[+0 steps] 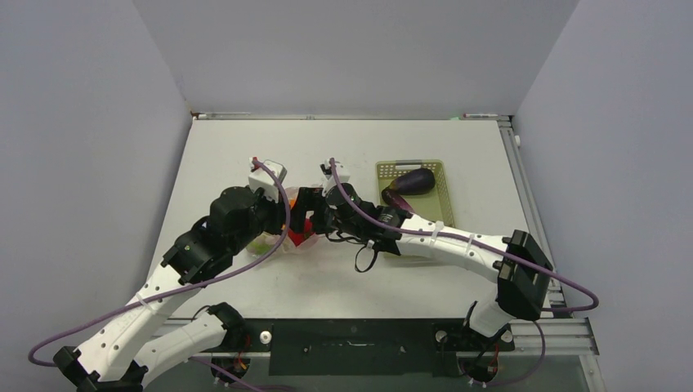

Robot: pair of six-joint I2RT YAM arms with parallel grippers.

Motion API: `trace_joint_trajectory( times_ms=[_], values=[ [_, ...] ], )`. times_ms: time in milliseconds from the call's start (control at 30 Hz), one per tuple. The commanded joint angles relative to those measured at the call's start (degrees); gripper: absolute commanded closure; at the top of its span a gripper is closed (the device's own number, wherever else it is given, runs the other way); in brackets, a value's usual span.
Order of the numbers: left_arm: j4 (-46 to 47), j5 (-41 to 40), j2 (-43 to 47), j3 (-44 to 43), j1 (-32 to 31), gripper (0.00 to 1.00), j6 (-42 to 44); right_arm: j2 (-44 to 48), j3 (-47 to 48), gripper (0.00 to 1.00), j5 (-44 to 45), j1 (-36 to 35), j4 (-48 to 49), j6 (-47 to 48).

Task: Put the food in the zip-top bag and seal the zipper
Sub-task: Place the fake fruit in the zipper food storage bag.

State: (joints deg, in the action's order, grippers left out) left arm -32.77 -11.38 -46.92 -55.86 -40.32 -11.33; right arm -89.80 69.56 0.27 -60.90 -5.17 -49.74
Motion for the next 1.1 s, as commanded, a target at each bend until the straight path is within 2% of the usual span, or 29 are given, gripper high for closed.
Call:
trace_joint_trajectory(
  times_ms=[0,433,733,1067],
  values=[
    [2.1,2.6,0.3,-0.4,-0.3,1.00,-0.5,3.3,0.1,0.21,2.3,-0.5,5.4,1.5],
    [2.2,2.4,-0.2,-0.4,-0.3,1.00,-0.6,11.3,-1.0,0.21,5.9,-0.4,-3.9,9.8],
    [2.2,2.2,-0.6,-0.4,-0.3,1.00,-0.6,18.4,-1.3,0.22,14.9,0.2,-12.0,15.8],
    [2.0,2.3,-1.6,-0.5,-0.3,1.00,-0.6,23.7,-1.7,0.22,20.8,5.2,-19.2,23.3]
  ],
)
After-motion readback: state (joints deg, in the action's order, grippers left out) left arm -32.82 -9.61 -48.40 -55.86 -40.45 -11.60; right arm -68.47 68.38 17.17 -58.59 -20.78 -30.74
